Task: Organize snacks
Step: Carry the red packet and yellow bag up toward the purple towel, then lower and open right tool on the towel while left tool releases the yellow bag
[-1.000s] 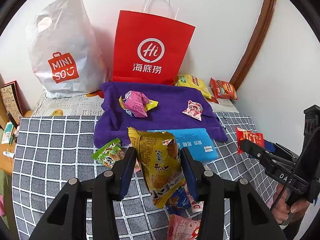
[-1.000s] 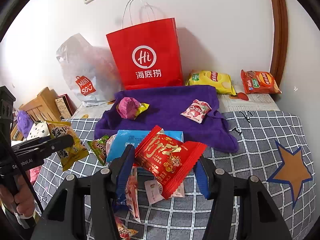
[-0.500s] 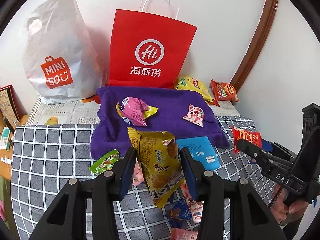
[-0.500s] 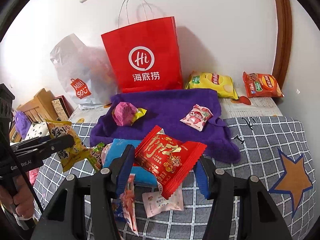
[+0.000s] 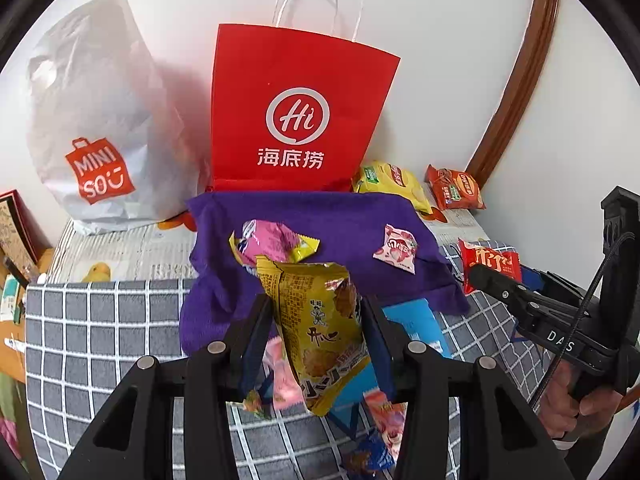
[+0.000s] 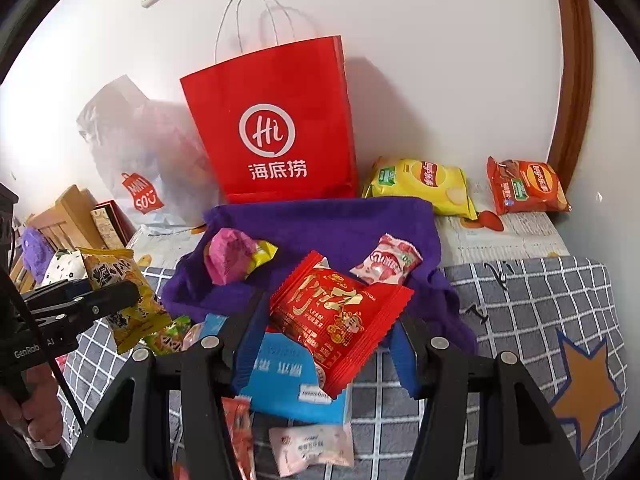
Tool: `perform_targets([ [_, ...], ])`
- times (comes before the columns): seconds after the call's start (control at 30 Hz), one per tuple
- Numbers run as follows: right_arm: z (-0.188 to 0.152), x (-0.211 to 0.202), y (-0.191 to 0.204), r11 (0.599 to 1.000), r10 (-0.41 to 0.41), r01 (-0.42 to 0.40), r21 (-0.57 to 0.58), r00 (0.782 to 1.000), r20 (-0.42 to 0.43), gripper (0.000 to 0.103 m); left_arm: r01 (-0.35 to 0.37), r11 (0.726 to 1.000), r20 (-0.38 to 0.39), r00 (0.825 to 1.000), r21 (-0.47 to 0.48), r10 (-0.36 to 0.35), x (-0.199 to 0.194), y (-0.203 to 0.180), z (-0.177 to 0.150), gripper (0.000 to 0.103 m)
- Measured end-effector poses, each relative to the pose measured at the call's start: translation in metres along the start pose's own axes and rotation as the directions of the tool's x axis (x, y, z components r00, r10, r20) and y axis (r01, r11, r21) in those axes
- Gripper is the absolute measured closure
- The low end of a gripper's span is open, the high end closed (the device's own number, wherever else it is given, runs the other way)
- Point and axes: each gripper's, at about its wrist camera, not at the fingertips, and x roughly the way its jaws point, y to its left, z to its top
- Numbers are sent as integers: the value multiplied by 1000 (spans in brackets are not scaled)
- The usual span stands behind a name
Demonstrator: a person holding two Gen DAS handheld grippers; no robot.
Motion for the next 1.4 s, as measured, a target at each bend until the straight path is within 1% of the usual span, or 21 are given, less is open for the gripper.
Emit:
perform_targets([
  [0.3, 20, 31, -9, 1000, -16, 16, 11, 1000, -19, 47, -14, 1000, -8, 1000, 15, 14, 25, 4, 25, 59],
  [0.53, 32, 57, -15, 999, -28, 28, 21, 999, -39, 47, 5, 1000, -18, 1000, 3, -5, 46, 9, 44, 59],
  [0.67, 38, 68, -17, 999, -31, 32, 26, 999, -45, 47, -11, 1000, -25, 1000, 9, 11, 58, 11, 52, 59],
  [0.97, 48, 99, -18, 999, -28, 29, 22, 997, -67, 47, -15, 1000, -44, 999, -19, 14, 83, 27, 60, 59],
  [1.3, 54, 134, -14, 1000, -5, 5, -6, 995, -96, 47, -38, 998, -91, 995, -47, 33, 108, 46, 55, 59],
  [1.4, 50, 143, -16, 1000, -5, 4, -15, 993, -121, 47, -36, 997, -102, 994, -63, 29, 113, 50, 55, 59],
])
